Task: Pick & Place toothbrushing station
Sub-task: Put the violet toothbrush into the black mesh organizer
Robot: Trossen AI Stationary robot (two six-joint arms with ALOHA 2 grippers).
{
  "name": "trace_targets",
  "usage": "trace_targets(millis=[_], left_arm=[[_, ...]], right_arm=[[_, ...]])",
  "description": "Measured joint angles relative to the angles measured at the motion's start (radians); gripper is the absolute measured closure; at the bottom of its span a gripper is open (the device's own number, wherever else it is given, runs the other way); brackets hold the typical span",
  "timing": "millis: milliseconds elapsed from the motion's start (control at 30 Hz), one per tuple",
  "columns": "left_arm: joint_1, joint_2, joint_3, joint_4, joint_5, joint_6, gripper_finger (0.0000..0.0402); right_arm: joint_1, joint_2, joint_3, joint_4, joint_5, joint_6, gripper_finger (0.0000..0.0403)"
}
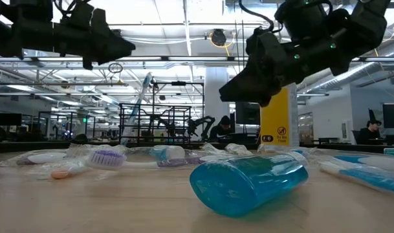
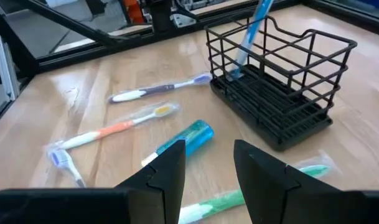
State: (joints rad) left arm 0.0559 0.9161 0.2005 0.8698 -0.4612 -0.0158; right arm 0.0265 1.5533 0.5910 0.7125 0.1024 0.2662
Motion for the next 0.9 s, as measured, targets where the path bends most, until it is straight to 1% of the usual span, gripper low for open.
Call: trace_targets(millis=[67,100,233,333,433,533,633,733,800,900], left_arm=[[-0.018,0.000,0.000,-0.008,0.045,-0.057,0.0250],[-0.033,0.000,0.000,-0.009,0.050,-0.085,0.0250],[-0.123,0.011,0.000,-0.014,0.051,-0.145,0.0250],[-0.219,0.039,0.000,0.009,0.039,-0.156,0.0250],[-0.328,0.072,0.024,0.016,-0.079,-0.154,0.0250],[-0.430,0.119,0.084,-0.057,-0.221,-0.136,0.0250],[-0.511,0.177,0.188,-0.215,-0.337,-0.149,0.0250],[-0.564,0.229,0.299,-0.458,-0.417,-0.228,0.0250],[-0.581,0.257,0.365,-0.622,-0.421,-0.349,0.0250],[-0.588,0.295,0.428,-0.864,-0.376,-0.571,0.0250]], right_arm=[[0.000,0.013,-0.006,-0.007,0.003,0.009,0.0271],[0.000,0.017,-0.010,-0.010,0.002,0.014,0.0271],[0.014,0.055,-0.008,-0.007,0.003,0.050,0.0271],[0.033,0.102,-0.009,0.017,0.004,0.064,0.0271],[0.043,0.150,-0.009,0.084,0.004,0.055,0.0271],[0.040,0.194,-0.008,0.209,0.005,-0.006,0.0271],[0.023,0.213,-0.009,0.318,0.005,-0.099,0.0271],[0.006,0.222,-0.009,0.375,0.006,-0.160,0.0271],[-0.002,0.223,-0.009,0.378,0.005,-0.179,0.0271],[-0.014,0.222,-0.009,0.382,0.004,-0.181,0.0271]])
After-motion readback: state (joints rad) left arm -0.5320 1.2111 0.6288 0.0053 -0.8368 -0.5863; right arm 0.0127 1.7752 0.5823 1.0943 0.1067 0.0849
